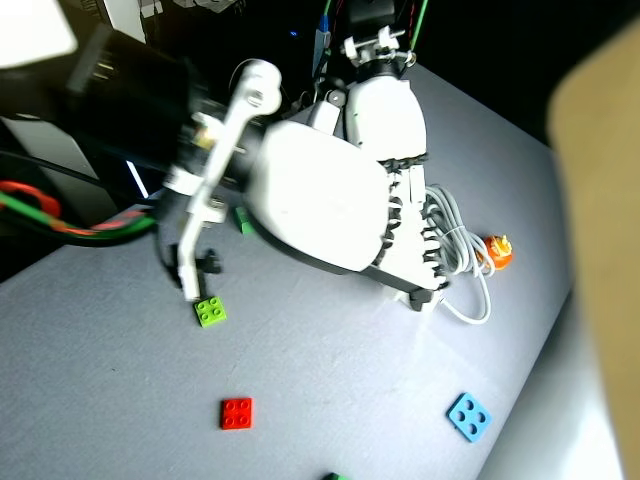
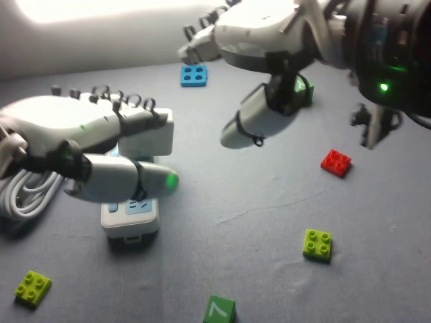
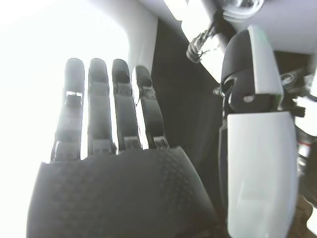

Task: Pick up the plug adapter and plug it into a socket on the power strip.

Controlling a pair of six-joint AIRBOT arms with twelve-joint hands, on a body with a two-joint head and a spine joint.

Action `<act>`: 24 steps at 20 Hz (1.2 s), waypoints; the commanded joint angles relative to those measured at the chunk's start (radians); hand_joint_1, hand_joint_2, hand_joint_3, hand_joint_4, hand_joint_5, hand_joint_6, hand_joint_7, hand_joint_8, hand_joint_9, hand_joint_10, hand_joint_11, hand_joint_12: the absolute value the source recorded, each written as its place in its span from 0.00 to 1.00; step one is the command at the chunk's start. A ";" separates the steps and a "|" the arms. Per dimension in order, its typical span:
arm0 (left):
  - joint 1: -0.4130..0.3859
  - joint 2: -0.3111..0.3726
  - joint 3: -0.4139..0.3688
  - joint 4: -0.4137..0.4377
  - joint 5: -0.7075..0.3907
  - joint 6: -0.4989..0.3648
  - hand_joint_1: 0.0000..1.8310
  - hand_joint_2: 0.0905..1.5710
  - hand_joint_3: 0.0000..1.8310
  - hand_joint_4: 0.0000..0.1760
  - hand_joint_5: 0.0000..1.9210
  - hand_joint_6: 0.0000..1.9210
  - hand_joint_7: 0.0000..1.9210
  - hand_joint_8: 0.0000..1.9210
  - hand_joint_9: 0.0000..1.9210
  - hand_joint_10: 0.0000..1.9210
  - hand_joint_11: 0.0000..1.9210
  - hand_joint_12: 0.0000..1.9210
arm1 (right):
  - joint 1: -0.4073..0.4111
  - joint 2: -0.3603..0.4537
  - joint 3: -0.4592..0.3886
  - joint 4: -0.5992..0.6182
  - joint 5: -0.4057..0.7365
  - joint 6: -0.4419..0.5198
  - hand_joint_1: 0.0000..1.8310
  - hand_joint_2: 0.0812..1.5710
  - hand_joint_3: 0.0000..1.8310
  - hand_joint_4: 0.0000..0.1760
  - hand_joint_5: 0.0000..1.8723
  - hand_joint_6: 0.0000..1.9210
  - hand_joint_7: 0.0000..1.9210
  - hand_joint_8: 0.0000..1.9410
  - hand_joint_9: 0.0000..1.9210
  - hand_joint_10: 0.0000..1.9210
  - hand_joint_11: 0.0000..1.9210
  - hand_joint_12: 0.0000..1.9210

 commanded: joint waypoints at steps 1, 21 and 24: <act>-0.021 0.018 0.003 0.019 -0.030 -0.003 0.00 0.76 0.00 0.00 0.03 0.00 0.05 0.00 0.05 0.01 0.01 0.02 | 0.018 0.006 -0.012 -0.035 -0.006 -0.018 0.46 0.58 0.00 0.00 0.18 0.00 0.18 0.00 0.16 0.00 0.00 0.44; -0.169 0.065 0.041 0.019 0.082 0.049 0.03 0.79 0.00 0.00 0.25 0.37 0.26 0.51 0.21 0.57 0.02 0.77 | 0.064 0.139 -0.208 -0.033 -0.091 -0.105 0.35 0.55 0.00 0.00 0.21 0.56 0.18 0.74 0.18 0.71 0.12 0.82; -0.168 0.062 0.021 0.019 0.072 0.053 0.06 0.80 0.00 0.00 0.22 0.99 0.19 0.99 0.21 1.00 0.24 1.00 | 0.041 0.169 -0.214 -0.034 -0.107 -0.086 0.27 0.67 0.01 0.00 0.16 0.99 0.18 1.00 0.24 1.00 0.25 1.00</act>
